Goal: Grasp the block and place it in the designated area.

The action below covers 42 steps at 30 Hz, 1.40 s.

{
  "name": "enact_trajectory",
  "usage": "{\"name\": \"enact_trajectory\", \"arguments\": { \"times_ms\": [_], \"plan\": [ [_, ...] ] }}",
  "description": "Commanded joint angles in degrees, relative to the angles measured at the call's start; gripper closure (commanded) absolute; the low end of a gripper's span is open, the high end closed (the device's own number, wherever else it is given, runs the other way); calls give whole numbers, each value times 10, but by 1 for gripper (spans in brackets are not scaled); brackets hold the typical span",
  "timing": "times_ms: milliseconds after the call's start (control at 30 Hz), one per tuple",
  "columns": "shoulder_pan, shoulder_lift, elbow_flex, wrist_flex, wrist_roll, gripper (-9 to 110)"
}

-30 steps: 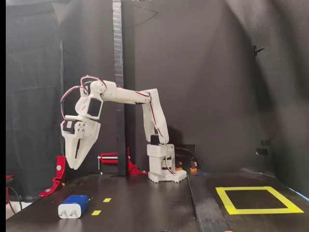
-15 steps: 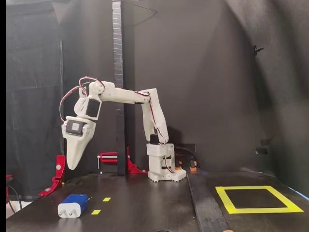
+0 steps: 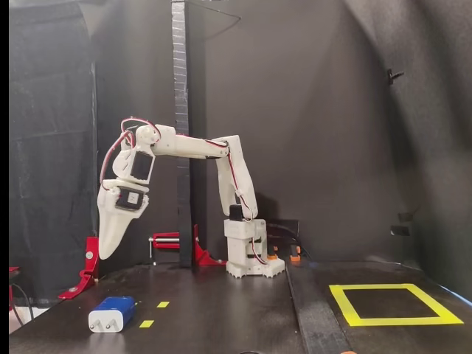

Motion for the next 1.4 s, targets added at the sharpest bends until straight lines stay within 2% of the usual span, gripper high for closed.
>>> {"name": "enact_trajectory", "arguments": {
  "times_ms": [0, 333, 867, 900, 1000, 1067, 1233, 1367],
  "plan": [
    [-3, 3, -23, 5, -53, 101],
    [-3, 4, -23, 15, -272, 101],
    [7, 2, -23, 35, -270, 100],
    [7, 2, -23, 35, -270, 98],
    [8, 2, -23, 26, -272, 79],
    [8, 3, -23, 18, -272, 71],
    [8, 4, -23, -4, -293, 60],
    [11, 4, -23, -17, -311, 58]
  ]
}}
